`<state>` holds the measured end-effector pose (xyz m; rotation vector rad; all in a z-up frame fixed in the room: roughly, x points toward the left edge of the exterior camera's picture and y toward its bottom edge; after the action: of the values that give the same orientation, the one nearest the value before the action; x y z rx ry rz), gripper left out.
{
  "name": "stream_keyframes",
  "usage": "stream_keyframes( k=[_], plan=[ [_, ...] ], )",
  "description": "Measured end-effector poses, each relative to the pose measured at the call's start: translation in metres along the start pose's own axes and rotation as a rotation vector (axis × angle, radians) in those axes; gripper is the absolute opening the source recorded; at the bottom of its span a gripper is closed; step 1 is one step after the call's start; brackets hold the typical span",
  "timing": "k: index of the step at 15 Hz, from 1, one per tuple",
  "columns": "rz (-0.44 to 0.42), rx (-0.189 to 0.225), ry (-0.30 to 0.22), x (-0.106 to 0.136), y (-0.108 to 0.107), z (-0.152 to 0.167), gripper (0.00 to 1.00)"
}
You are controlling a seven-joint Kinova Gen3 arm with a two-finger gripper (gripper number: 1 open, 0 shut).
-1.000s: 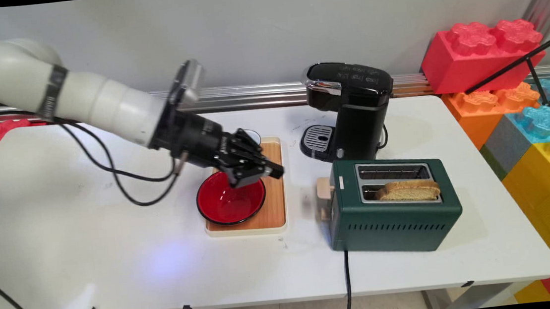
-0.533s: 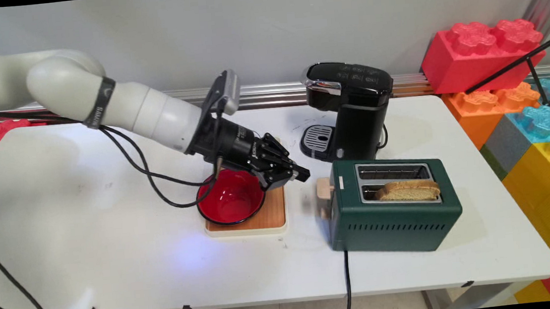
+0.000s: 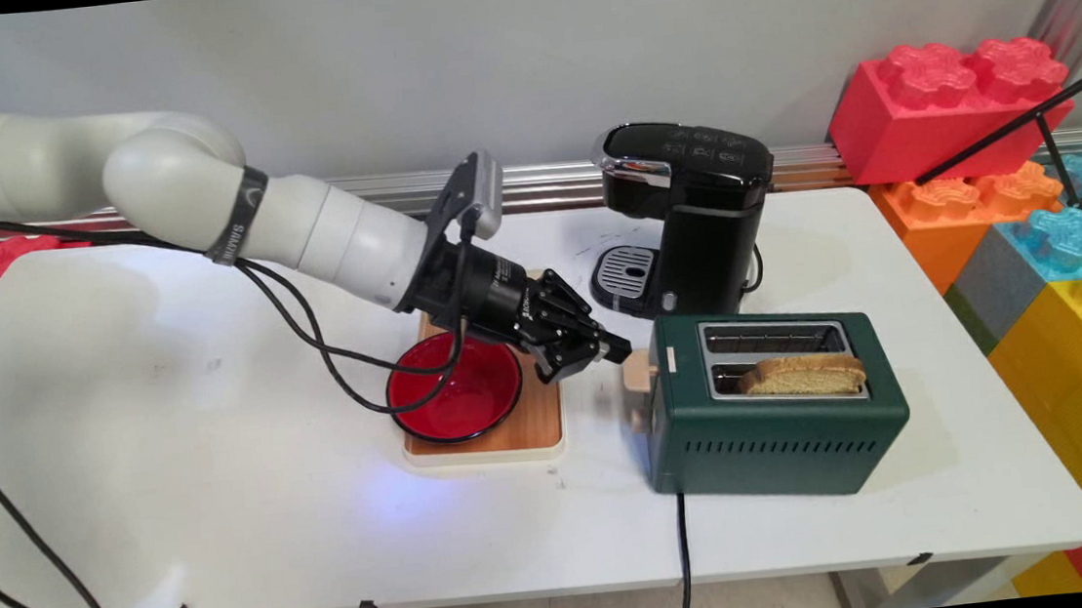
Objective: Press the toaster switch
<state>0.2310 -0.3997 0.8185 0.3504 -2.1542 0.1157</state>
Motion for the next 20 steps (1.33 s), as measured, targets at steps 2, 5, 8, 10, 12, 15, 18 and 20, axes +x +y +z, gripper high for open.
stream_keyframes(
  k=[2, 5, 8, 10, 12, 15, 18, 20],
  plan=[
    [0.001, -0.002, -0.003, -0.003, -0.001, 0.004, 0.00],
    [0.004, -0.007, -0.006, -0.007, -0.002, 0.011, 0.00],
    [0.007, -0.008, -0.005, -0.009, -0.003, 0.016, 0.00],
    [0.008, -0.010, -0.001, -0.010, -0.004, 0.021, 0.00],
    [0.008, -0.012, 0.001, -0.011, -0.004, 0.024, 0.00],
    [0.009, -0.014, 0.000, -0.014, -0.004, 0.027, 0.00],
    [0.010, -0.016, -0.001, -0.017, -0.005, 0.031, 0.00],
    [0.011, -0.015, -0.002, -0.020, -0.006, 0.034, 0.00]
  ],
)
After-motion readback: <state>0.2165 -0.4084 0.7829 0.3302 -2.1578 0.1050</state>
